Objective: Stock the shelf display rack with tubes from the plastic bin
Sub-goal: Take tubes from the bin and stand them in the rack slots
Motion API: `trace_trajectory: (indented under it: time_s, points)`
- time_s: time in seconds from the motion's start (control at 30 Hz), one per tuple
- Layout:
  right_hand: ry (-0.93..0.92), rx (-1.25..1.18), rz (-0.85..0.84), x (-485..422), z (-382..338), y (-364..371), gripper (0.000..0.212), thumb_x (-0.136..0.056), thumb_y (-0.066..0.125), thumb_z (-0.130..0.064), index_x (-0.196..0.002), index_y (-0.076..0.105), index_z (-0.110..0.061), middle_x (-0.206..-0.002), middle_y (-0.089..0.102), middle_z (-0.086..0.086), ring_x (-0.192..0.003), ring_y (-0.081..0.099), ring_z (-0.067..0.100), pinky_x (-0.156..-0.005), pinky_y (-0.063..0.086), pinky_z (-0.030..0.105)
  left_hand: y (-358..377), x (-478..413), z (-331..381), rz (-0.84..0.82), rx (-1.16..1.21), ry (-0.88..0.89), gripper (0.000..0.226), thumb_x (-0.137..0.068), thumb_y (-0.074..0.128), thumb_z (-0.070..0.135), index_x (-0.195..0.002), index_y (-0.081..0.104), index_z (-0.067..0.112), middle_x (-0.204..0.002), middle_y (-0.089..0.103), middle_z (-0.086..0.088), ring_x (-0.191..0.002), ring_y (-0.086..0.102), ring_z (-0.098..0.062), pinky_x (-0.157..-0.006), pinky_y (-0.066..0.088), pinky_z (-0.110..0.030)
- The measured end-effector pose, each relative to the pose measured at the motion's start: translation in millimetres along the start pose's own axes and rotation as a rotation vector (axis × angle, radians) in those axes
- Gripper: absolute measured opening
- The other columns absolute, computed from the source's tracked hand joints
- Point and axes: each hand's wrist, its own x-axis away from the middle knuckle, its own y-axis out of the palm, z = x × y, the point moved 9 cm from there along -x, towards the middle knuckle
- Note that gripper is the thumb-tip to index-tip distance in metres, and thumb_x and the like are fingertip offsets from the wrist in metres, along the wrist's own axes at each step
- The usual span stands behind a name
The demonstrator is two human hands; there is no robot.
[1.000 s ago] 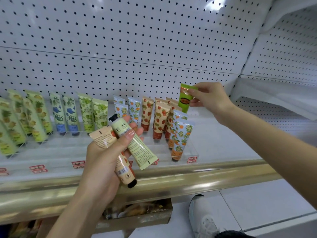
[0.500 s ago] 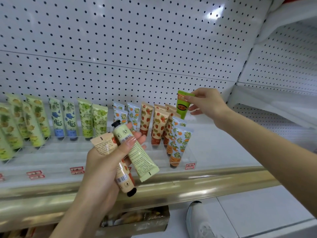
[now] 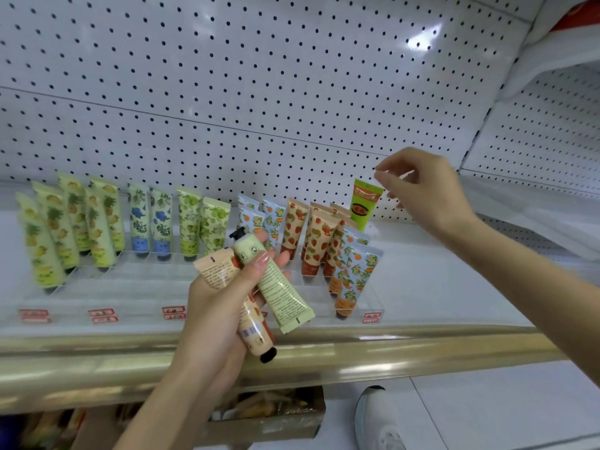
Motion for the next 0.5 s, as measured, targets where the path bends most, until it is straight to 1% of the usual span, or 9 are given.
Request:
trace_trajectory:
  time_s: [0.07, 0.13, 0.23, 0.27, 0.33, 0.4, 0.43, 0.47, 0.5]
  points:
    - [-0.116, 0.008, -0.104, 14.7, -33.3, 10.0, 0.008, -0.088, 0.063, -0.021, -0.083, 0.068, -0.018, -0.076, 0.066, -0.004, -0.069, 0.06, 0.02, -0.068, 0.053, 0.035, -2.7, 1.5, 5.2, 0.002, 0.008, 0.013, 0.041, -0.076, 0.062, 0.021, -0.117, 0.065, 0.02, -0.104, 0.074, -0.006, -0.102, 0.069, -0.017, -0.087, 0.053, -0.034]
    - [-0.2, 0.005, -0.254, 35.9, -65.9, 29.4, 0.012, -0.088, 0.064, -0.025, -0.08, 0.069, -0.018, -0.071, 0.067, -0.003, -0.067, 0.061, 0.017, -0.066, 0.052, 0.031, -8.4, 3.1, 12.4, 0.023, 0.038, 0.032, 0.041, -0.076, 0.062, 0.02, -0.117, 0.065, 0.017, -0.105, 0.074, -0.005, -0.104, 0.068, -0.015, -0.094, 0.047, -0.033]
    - [-0.262, -0.035, -0.48, 69.1, -99.6, 65.7, 0.02, -0.087, 0.063, -0.033, -0.08, 0.071, -0.017, -0.066, 0.066, -0.001, -0.059, 0.057, 0.012, -0.06, 0.047, 0.024, -19.6, 5.6, 23.5, 0.046, 0.085, 0.068, 0.037, -0.076, 0.063, 0.017, -0.113, 0.065, 0.014, -0.106, 0.074, -0.005, -0.105, 0.068, -0.014, -0.091, 0.052, -0.029]
    - [-0.271, -0.046, -0.534, 78.1, -105.7, 77.9, 0.023, -0.087, 0.062, -0.035, -0.078, 0.07, -0.016, -0.064, 0.064, -0.001, -0.057, 0.056, 0.013, -0.058, 0.046, 0.025, -23.7, 6.9, 27.4, 0.049, 0.102, 0.081, 0.036, -0.076, 0.063, 0.017, -0.112, 0.065, 0.013, -0.106, 0.074, -0.006, -0.105, 0.068, -0.015, -0.088, 0.055, -0.027]
    - [-0.285, -0.074, -0.62, 93.7, -114.2, 100.1, 0.033, -0.089, 0.06, -0.037, -0.07, 0.065, -0.011, -0.056, 0.055, 0.001, -0.053, 0.051, 0.019, -0.057, 0.045, 0.033, -31.0, 10.1, 35.4, 0.047, 0.134, 0.103, 0.036, -0.077, 0.063, 0.017, -0.112, 0.065, 0.013, -0.106, 0.074, -0.006, -0.104, 0.068, -0.016, -0.084, 0.055, -0.022]
    - [-0.255, -0.12, -0.71, 106.9, -118.2, 120.6, 0.045, -0.092, 0.054, -0.041, -0.068, 0.059, -0.003, -0.055, 0.046, 0.009, -0.055, 0.047, 0.027, -0.058, 0.05, 0.043, -38.5, 13.3, 42.5, 0.042, 0.171, 0.116, 0.037, -0.077, 0.061, 0.016, -0.113, 0.064, 0.013, -0.107, 0.073, -0.006, -0.103, 0.068, -0.014, -0.08, 0.055, -0.02]
    - [-0.211, -0.159, -0.757, 112.3, -119.1, 129.4, 0.048, -0.093, 0.051, -0.042, -0.072, 0.059, 0.0, -0.06, 0.049, 0.017, -0.058, 0.05, 0.03, -0.061, 0.052, 0.047, -42.5, 14.7, 46.1, 0.04, 0.186, 0.122, 0.037, -0.077, 0.061, 0.016, -0.114, 0.063, 0.013, -0.108, 0.073, -0.005, -0.104, 0.068, -0.014, -0.078, 0.055, -0.019]
    - [-0.144, -0.207, -0.801, 117.0, -118.7, 137.0, 0.048, -0.094, 0.049, -0.042, -0.08, 0.063, 0.001, -0.068, 0.056, 0.02, -0.061, 0.055, 0.03, -0.065, 0.055, 0.048, -46.7, 16.0, 49.4, 0.039, 0.194, 0.127, 0.039, -0.077, 0.06, 0.016, -0.116, 0.062, 0.013, -0.108, 0.073, -0.005, -0.104, 0.068, -0.013, -0.077, 0.055, -0.019]
    - [-0.057, -0.258, -0.84, 121.6, -116.7, 143.8, 0.045, -0.094, 0.048, -0.042, -0.091, 0.066, -0.001, -0.076, 0.063, 0.017, -0.065, 0.06, 0.024, -0.069, 0.056, 0.044, -50.9, 17.2, 52.7, 0.04, 0.197, 0.133, 0.04, -0.078, 0.06, 0.016, -0.118, 0.061, 0.012, -0.109, 0.073, -0.004, -0.104, 0.068, -0.013, -0.077, 0.055, -0.019]
